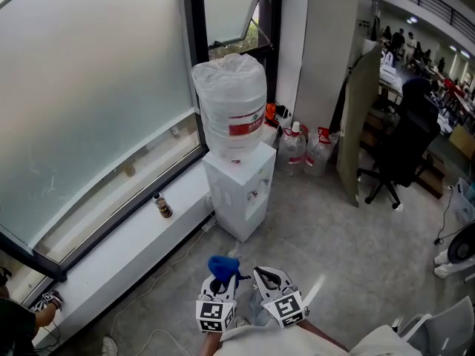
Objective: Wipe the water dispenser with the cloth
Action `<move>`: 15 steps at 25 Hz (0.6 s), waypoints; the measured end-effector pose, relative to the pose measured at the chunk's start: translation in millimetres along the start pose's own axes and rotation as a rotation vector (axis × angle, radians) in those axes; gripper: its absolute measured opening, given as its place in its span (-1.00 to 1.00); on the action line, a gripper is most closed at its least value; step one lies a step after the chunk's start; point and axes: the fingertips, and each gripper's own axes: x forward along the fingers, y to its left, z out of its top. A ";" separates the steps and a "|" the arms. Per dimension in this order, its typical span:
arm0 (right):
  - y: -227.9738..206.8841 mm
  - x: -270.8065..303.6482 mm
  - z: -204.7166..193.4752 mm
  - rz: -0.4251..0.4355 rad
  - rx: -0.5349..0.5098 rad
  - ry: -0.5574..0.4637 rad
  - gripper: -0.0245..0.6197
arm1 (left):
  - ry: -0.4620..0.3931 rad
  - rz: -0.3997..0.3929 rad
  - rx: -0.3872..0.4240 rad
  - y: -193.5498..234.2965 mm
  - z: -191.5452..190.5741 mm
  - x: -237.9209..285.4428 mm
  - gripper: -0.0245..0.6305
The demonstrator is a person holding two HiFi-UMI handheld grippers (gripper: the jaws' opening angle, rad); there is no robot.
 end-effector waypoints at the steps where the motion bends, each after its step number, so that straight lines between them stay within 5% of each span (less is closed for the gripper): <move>1: -0.5 -1.2 0.4 -0.005 0.001 -0.004 -0.88 | -0.001 0.000 0.002 -0.5 0.0 -1.1 -0.73; 15: -13.7 -6.5 -3.3 -0.033 -0.006 -0.014 -0.88 | -0.020 0.003 0.007 -5.6 4.7 3.0 -0.73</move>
